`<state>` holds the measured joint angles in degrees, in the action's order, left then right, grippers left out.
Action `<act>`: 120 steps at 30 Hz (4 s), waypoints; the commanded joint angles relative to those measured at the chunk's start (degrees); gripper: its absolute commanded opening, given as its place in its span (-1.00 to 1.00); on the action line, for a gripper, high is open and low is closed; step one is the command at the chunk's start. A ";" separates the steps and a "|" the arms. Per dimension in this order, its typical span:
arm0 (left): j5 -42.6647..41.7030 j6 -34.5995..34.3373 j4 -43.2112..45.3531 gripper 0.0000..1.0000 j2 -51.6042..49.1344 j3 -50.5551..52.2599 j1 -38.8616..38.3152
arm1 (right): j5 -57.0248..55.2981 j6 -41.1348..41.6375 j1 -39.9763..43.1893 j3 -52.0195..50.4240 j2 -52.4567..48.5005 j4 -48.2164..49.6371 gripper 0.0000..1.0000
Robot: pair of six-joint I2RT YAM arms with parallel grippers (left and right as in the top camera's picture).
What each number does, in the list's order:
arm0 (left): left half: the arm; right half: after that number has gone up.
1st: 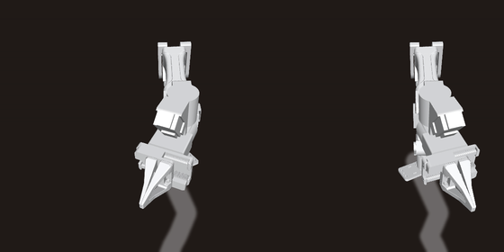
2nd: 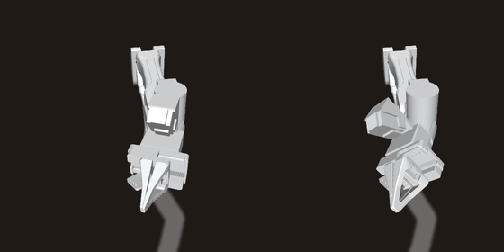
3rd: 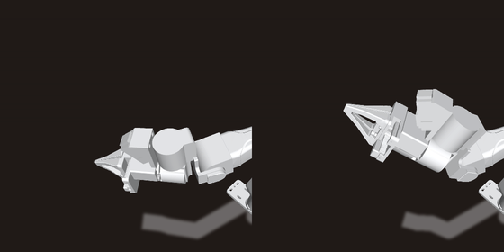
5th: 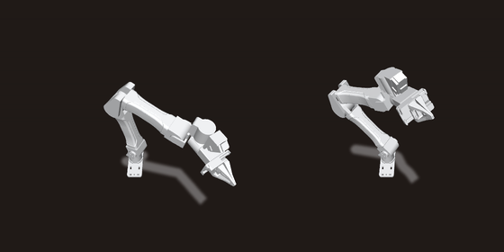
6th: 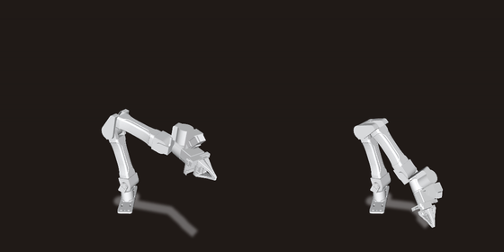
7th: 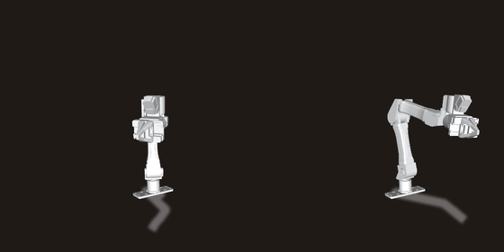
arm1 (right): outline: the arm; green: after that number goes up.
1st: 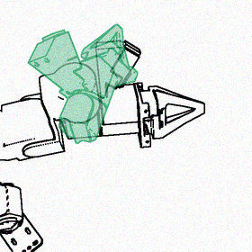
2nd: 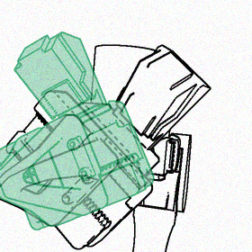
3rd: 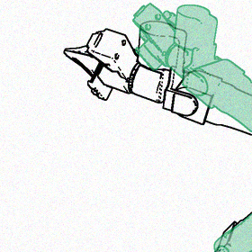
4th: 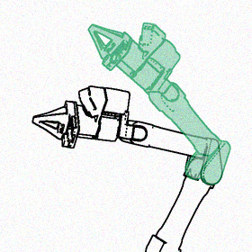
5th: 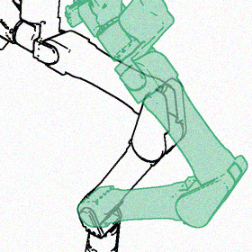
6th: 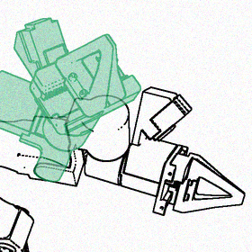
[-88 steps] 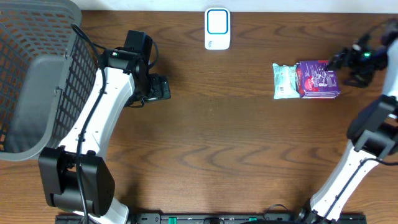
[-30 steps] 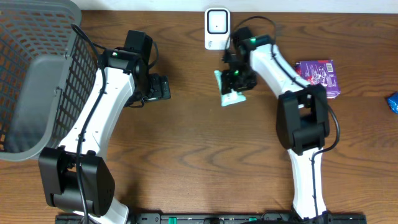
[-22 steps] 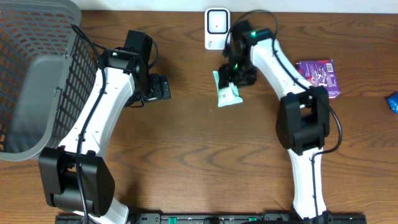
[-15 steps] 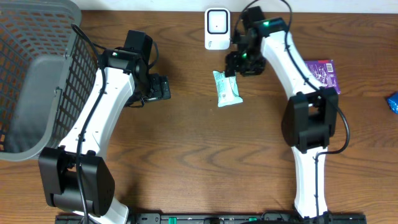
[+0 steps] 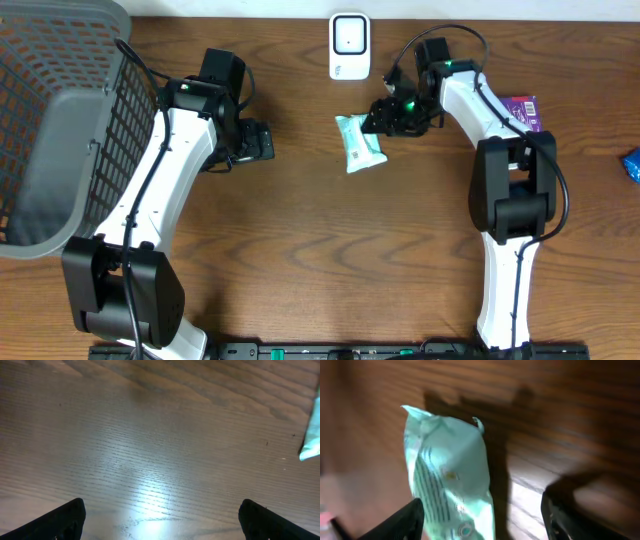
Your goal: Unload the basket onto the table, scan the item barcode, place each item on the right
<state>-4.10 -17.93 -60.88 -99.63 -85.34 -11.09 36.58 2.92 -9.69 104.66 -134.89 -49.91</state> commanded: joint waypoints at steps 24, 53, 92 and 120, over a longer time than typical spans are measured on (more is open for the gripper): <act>0.74 0.76 -0.13 0.96 0.28 0.15 0.04 | 1.01 1.73 -2.32 -10.23 -0.46 9.94 0.24; 0.74 0.76 -0.13 0.95 0.28 0.15 0.04 | -58.75 11.56 -8.41 16.52 -0.33 -19.61 -0.98; 0.74 0.76 -0.15 0.96 0.28 0.13 0.04 | -3.50 0.87 7.08 -2.71 -0.35 -1.20 0.31; 0.76 0.76 -0.13 0.96 0.28 0.15 0.04 | -74.29 15.76 -6.43 4.15 6.08 -9.68 -0.98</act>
<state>-4.10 -17.93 -60.88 -99.63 -85.34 -11.09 -17.21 14.22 -12.53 108.99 -129.54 -59.48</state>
